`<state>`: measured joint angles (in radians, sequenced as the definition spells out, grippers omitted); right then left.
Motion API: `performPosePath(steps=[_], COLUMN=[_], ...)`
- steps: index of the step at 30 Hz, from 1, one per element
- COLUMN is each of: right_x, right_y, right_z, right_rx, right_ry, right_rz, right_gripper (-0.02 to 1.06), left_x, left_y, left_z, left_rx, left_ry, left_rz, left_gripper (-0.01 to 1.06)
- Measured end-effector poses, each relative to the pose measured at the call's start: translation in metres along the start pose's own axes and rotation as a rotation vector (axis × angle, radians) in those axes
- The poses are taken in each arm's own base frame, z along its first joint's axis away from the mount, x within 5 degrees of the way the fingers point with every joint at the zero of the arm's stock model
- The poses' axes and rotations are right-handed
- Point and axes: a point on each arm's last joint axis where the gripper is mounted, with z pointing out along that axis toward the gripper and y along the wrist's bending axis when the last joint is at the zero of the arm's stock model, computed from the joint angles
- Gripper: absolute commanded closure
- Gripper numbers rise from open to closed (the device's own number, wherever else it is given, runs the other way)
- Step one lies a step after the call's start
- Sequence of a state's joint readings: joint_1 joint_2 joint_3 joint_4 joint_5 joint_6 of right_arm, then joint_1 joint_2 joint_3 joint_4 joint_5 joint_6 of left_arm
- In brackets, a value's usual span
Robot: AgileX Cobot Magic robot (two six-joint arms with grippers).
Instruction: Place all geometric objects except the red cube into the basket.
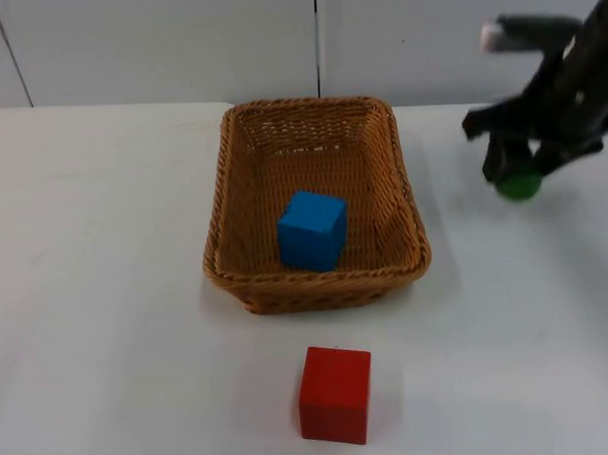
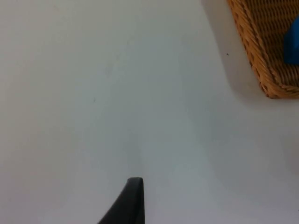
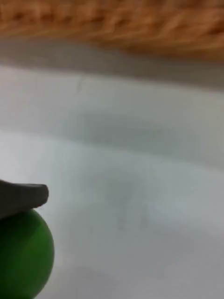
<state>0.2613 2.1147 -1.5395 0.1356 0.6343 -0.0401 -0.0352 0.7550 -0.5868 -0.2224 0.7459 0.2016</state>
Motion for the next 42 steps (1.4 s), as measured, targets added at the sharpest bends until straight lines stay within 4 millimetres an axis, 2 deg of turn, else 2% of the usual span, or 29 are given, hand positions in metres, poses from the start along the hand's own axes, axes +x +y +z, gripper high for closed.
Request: performPosePath(steps=[2, 3, 7, 8, 10, 13, 16, 20, 26, 29, 30, 35, 36, 41, 42], right_x=[-0.012, -0.012, -0.019, -0.019, -0.018, -0.016, -0.015, -0.014, -0.023, -0.041, -0.041, -0.062, -0.062, -0.068, -0.068], right_y=[0.004, 0.004, 0.008, 0.008, 0.008, 0.008, 0.009, 0.019, 0.052, 0.081, 0.081, 0.123, 0.123, 0.155, 0.155], right_z=[-0.041, -0.041, -0.107, -0.107, -0.121, -0.123, -0.115, -0.106, -0.086, -0.059, -0.059, -0.009, -0.009, 0.034, 0.034], right_rx=[-0.005, -0.005, 0.010, 0.010, 0.026, 0.031, 0.037, 0.025, -0.013, -0.043, -0.043, -0.082, -0.082, -0.115, -0.115], right_ry=[-0.083, -0.083, -0.172, -0.172, -0.174, -0.158, -0.133, -0.124, -0.136, -0.140, -0.140, -0.141, -0.141, -0.150, -0.150], right_rz=[-0.015, -0.015, -0.078, -0.078, -0.103, -0.111, -0.131, -0.168, -0.242, -0.285, -0.285, -0.343, -0.343, -0.355, -0.355], right_gripper=[1.05, 1.05, 1.05, 1.05, 1.05, 1.05, 1.05, 1.05, 1.05, 1.05, 1.05, 1.05, 1.05, 1.05, 1.05], left_x=[0.000, 0.000, 0.000, 0.000, 0.000, 0.000, 0.000, -0.001, -0.001, -0.001, -0.001, -0.001, -0.001, -0.001, -0.001], left_y=[0.000, 0.000, 0.000, 0.000, 0.000, 0.000, -0.001, -0.002, -0.003, -0.003, -0.003, -0.003, -0.003, -0.003, -0.003], left_z=[0.000, 0.000, 0.000, 0.000, 0.000, 0.000, 0.000, 0.000, 0.000, 0.000, 0.000, 0.000, 0.000, 0.000, 0.000], left_rx=[0.000, 0.000, 0.001, 0.001, 0.001, 0.004, 0.008, 0.020, 0.028, 0.030, 0.030, 0.030, 0.030, 0.032, 0.032], left_ry=[0.000, 0.000, 0.000, 0.000, 0.000, -0.001, -0.003, -0.006, -0.010, -0.010, -0.010, -0.010, -0.010, -0.011, -0.011], left_rz=[0.000, 0.000, -0.001, -0.001, -0.001, -0.005, -0.010, -0.023, -0.032, -0.035, -0.035, -0.035, -0.035, -0.036, -0.036], left_gripper=[0.00, 0.00, 0.00, 0.00, 0.00, 0.00, 0.00, 0.00, 0.00, 0.00, 0.00, 0.00, 0.00, 0.00, 0.00])
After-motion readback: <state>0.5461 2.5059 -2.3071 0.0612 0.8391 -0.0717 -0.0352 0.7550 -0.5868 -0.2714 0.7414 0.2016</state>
